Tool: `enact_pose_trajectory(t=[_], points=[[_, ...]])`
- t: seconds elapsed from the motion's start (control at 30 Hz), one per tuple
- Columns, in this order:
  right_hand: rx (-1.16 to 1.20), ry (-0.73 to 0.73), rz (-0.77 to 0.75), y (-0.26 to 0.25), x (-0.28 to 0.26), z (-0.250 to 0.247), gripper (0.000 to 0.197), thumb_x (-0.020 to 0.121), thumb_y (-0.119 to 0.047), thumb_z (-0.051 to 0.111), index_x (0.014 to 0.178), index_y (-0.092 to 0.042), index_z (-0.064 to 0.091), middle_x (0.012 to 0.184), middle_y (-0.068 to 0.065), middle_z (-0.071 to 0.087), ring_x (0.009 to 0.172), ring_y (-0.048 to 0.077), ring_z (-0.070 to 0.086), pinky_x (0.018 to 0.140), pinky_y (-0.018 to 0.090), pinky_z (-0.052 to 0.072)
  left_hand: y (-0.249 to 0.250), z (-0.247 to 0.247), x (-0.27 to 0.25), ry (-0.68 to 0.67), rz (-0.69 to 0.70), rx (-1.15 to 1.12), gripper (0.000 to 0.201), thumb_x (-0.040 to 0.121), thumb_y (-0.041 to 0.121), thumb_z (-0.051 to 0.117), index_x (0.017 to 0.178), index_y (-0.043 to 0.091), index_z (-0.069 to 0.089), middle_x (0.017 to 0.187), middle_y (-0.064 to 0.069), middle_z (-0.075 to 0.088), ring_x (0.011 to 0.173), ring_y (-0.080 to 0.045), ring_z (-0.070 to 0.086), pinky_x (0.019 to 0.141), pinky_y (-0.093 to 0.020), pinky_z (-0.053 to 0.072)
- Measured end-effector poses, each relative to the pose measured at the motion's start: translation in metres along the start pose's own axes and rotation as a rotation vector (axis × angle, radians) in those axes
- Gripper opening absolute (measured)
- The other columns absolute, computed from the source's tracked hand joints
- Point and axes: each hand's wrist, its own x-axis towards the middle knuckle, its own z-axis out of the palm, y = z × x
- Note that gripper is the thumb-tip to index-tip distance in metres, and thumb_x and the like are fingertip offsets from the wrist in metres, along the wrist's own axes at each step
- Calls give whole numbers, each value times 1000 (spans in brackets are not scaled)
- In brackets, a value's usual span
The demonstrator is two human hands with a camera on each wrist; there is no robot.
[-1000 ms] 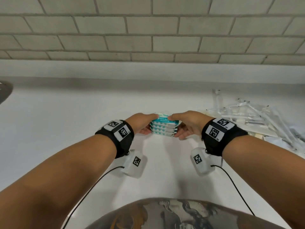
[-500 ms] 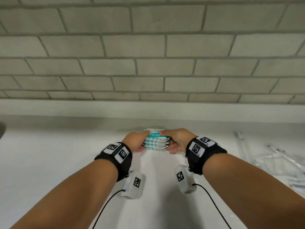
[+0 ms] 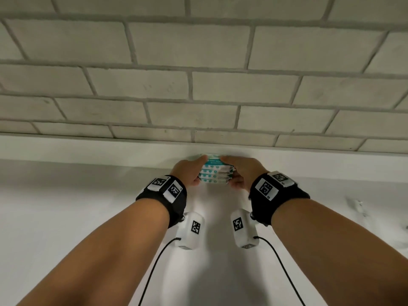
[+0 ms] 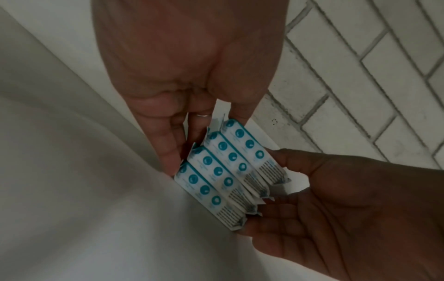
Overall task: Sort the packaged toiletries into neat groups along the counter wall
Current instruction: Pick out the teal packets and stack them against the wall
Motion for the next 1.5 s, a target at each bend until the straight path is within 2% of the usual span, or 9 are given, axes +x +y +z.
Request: enact_pose_trajectory(t=[0.33,0.53,0.7,0.8,0.93,1.0,1.13,1.27,1.5], points=[[-23,10,-46,2,-9,-2,46,84,-56,59,96,-13,70,87,10,70,74,24,60,70,32,43,-5,-4,-13,17,47,-26,67,94,63,31,100,6,66,111,-18,67,106,-30,63,99,-44,49],[159,-41,27,13,-12,-4,68,98,-55,31,131,2,46,136,19,52,131,32,46,113,46,27,-24,-1,-26,-68,-23,-292,93,83,81,18,148,16,34,154,-5,34,141,-21,32,118,-39,21],[175,-57,3,22,-8,8,61,97,-57,30,123,-10,59,125,13,63,119,25,56,104,37,37,-22,11,-32,-126,9,-258,95,75,85,13,141,26,46,148,-2,44,139,-16,34,115,-33,20],[182,-66,-15,23,-11,6,55,99,-53,29,116,-11,61,114,7,67,99,17,61,79,29,41,-19,12,-33,-128,11,-242,91,81,81,11,142,23,44,148,-4,43,139,-16,35,114,-34,19],[93,-34,-41,21,-19,1,40,100,-51,33,85,-19,52,90,0,58,88,17,53,94,30,36,-20,5,-36,-24,-35,-264,89,88,75,17,148,11,32,154,-10,33,142,-23,31,118,-40,20],[-48,-35,-62,23,-36,-8,35,98,-50,40,95,-19,55,98,1,57,95,19,52,98,31,37,-23,5,-45,49,-43,-231,82,92,68,27,146,7,33,152,-13,36,139,-27,36,116,-43,26],[-195,-258,-109,36,-86,-32,20,97,-31,54,82,-18,60,85,5,56,69,13,47,62,23,39,-29,15,-83,105,152,-52,44,99,33,44,131,4,50,136,-21,51,126,-36,49,106,-50,40],[-525,-420,-272,52,-139,-71,17,94,-34,57,89,-19,64,95,7,61,81,21,54,79,34,46,-24,49,-134,175,357,58,36,89,26,57,122,12,60,126,-12,59,116,-31,56,104,-47,42],[-1030,-199,-382,85,-208,-193,30,96,-32,51,116,-15,66,115,1,66,101,21,64,91,33,47,-6,143,-227,-248,531,455,23,94,23,57,115,18,65,115,6,61,100,-9,57,87,-20,36]])
